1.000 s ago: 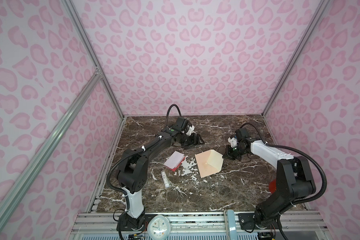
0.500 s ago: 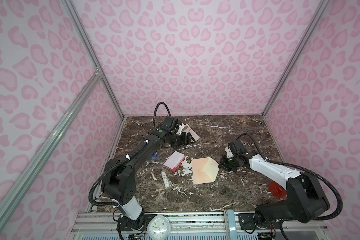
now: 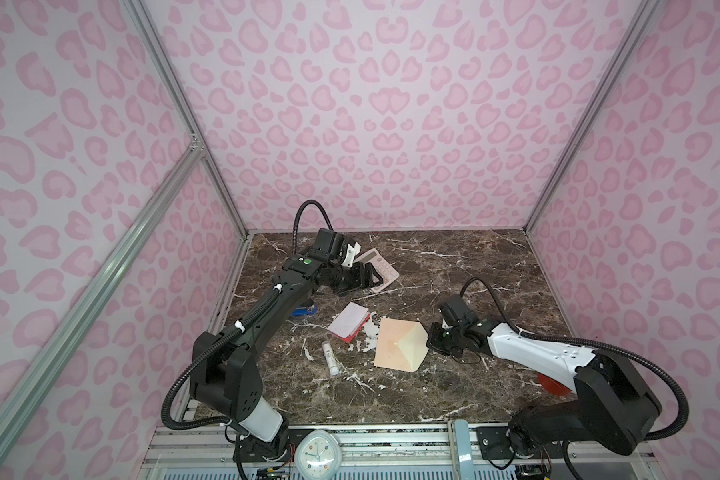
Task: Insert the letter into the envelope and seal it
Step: 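Drag the peach envelope toward the robot with the right gripper while the left gripper withdraws, then open the right gripper and lift it off the envelope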
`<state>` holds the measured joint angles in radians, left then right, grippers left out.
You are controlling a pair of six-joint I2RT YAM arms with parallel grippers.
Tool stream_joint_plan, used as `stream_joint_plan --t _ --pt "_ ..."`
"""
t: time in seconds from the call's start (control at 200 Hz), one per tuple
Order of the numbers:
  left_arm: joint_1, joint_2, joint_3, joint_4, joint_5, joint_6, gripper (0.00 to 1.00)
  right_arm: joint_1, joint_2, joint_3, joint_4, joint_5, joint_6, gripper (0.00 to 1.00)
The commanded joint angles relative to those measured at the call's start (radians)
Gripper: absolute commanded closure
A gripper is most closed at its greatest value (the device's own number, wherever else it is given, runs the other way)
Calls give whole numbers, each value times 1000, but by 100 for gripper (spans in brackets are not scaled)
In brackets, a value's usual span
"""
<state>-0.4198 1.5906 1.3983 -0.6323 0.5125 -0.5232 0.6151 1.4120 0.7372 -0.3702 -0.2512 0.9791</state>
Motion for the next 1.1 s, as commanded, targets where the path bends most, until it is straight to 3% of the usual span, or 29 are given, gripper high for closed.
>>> stream_joint_plan --t 0.0,0.65,0.725,0.86,1.095 --pt "4 -15 -5 -18 21 30 21 17 21 2 24 46 33 91" --pt "22 -14 13 -38 13 50 21 -15 80 68 -64 27 -126 86" --pt "22 -15 11 -37 9 46 21 -17 90 76 -70 20 -140 81" --pt "23 -25 5 -35 -6 40 21 -28 90 93 -97 24 -166 61" --pt "22 -40 4 -43 -25 40 20 -88 57 149 -180 41 -242 50"
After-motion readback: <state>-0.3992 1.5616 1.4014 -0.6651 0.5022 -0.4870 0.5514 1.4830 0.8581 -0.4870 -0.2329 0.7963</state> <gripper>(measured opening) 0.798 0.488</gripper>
